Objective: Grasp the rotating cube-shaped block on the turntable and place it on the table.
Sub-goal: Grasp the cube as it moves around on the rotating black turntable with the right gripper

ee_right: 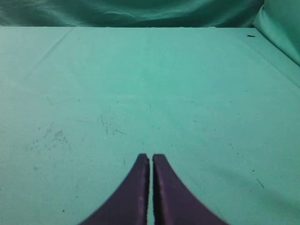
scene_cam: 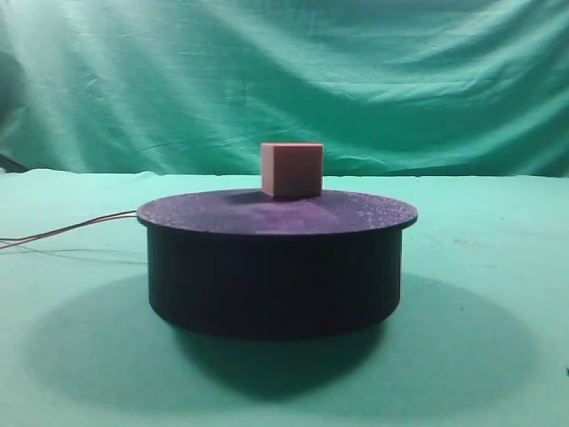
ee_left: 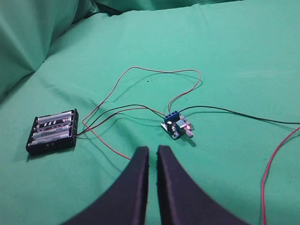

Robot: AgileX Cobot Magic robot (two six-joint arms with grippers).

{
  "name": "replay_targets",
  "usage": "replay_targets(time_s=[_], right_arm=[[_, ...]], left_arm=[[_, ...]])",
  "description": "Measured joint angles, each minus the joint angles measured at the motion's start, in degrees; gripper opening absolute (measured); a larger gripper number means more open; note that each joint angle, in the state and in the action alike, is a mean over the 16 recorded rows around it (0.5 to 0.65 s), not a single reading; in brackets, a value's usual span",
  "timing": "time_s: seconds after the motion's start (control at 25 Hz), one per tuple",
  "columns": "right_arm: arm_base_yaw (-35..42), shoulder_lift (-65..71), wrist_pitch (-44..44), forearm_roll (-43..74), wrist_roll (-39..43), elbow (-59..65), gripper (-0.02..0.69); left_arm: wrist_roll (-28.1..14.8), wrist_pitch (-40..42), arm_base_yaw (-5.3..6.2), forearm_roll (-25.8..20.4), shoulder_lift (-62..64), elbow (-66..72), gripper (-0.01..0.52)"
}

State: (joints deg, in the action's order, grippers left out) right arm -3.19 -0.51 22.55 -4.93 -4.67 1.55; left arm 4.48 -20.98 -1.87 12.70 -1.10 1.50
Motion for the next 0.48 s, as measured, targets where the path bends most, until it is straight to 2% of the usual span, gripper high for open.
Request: replay_targets(time_s=[0.48], right_arm=[[0.0, 0.0, -3.1, -3.2, 1.1, 0.0, 0.000]], left_arm=[[0.0, 0.0, 0.00, 0.0, 0.0, 0.0, 0.000]])
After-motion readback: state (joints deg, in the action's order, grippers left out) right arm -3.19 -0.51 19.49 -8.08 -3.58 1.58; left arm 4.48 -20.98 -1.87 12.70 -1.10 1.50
